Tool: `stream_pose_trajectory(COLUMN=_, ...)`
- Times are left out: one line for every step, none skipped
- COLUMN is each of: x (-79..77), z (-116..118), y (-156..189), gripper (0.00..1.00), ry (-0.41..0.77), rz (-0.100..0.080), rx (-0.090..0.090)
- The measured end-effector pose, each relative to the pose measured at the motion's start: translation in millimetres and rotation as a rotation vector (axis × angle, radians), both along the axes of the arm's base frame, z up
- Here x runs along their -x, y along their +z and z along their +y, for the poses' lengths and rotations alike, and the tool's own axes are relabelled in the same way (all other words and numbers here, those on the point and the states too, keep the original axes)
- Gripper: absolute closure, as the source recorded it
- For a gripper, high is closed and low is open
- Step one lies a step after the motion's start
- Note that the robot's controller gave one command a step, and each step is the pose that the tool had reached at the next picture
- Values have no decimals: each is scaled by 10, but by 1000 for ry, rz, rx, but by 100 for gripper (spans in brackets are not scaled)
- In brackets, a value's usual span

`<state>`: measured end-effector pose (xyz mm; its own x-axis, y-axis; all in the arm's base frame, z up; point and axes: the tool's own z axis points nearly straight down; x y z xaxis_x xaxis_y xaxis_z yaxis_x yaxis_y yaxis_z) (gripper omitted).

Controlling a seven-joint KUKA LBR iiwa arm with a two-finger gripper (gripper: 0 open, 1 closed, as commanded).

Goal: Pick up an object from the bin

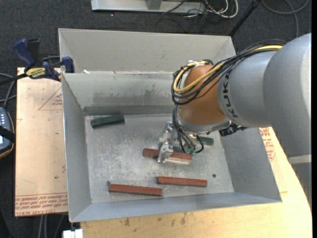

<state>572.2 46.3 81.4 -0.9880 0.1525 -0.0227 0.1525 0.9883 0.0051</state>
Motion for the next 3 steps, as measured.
stream_pose_trajectory(x=2, z=0, y=10, gripper=100, ry=0, rz=3, rx=0)
stream_pose_trajectory(x=35, z=1, y=61, gripper=100, ry=0, rz=20, rx=1)
stream_pose_trajectory(x=50, z=2, y=246, gripper=100, ry=1, rz=29, rx=1)
